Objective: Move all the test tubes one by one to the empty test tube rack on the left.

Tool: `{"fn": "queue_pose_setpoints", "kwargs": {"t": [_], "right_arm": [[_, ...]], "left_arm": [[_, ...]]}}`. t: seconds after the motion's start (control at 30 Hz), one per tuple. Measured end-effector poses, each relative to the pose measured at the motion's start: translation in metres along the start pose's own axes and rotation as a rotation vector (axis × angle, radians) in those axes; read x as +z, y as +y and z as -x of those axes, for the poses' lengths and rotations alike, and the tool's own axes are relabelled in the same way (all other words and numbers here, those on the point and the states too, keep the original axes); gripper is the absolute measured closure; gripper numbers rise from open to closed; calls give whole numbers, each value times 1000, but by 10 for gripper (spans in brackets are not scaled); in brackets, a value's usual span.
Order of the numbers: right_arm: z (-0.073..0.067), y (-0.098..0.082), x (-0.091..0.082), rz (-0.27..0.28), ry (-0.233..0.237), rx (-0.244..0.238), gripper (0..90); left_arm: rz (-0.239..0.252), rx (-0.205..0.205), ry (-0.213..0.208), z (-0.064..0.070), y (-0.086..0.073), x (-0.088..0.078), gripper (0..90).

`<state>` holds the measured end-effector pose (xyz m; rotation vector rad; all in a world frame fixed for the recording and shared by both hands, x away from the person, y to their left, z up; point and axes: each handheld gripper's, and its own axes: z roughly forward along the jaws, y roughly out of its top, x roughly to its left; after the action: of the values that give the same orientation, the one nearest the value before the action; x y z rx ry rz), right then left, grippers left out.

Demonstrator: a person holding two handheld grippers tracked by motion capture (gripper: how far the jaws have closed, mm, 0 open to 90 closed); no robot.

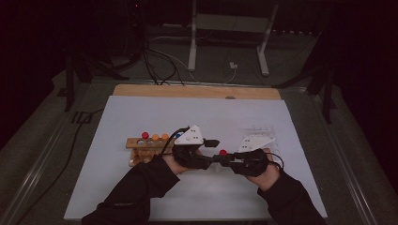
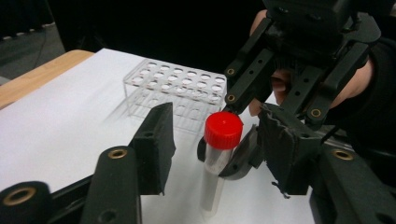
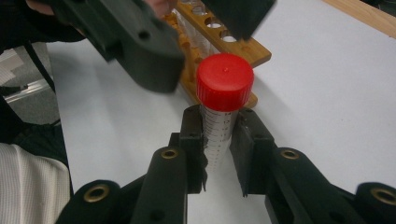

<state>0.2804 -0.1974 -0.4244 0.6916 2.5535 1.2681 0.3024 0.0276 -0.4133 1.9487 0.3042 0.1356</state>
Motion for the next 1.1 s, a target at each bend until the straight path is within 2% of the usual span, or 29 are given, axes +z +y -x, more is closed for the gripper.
{"fn": "queue_pose_setpoints", "kwargs": {"t": [0.23, 0.3, 0.43, 0.5, 0.6, 0.8, 0.93, 1.1], "right_arm": [[1, 0, -1, 7, -7, 3, 747], [1, 1, -1, 8, -10, 4, 746], [2, 0, -1, 9, -7, 8, 745], [2, 0, -2, 17, -6, 16, 728], [3, -1, -4, 31, -4, 22, 587], [5, -3, -10, 66, -52, 54, 323], [6, -5, -13, 84, -87, 82, 150], [10, -10, -17, 98, -105, 122, 4]], "left_arm": [[-28, 26, 0, 1, 1, 9, 656], [-34, 22, 0, 1, 1, 11, 692], [-25, 30, 1, 1, 1, 11, 714], [-19, 22, 0, 1, 2, 9, 717], [1, 16, 1, -2, 5, 2, 718], [22, 8, 28, -6, 15, -21, 719], [35, 9, 66, -9, 21, -45, 719], [36, 5, 135, -14, 23, -80, 719]]}}
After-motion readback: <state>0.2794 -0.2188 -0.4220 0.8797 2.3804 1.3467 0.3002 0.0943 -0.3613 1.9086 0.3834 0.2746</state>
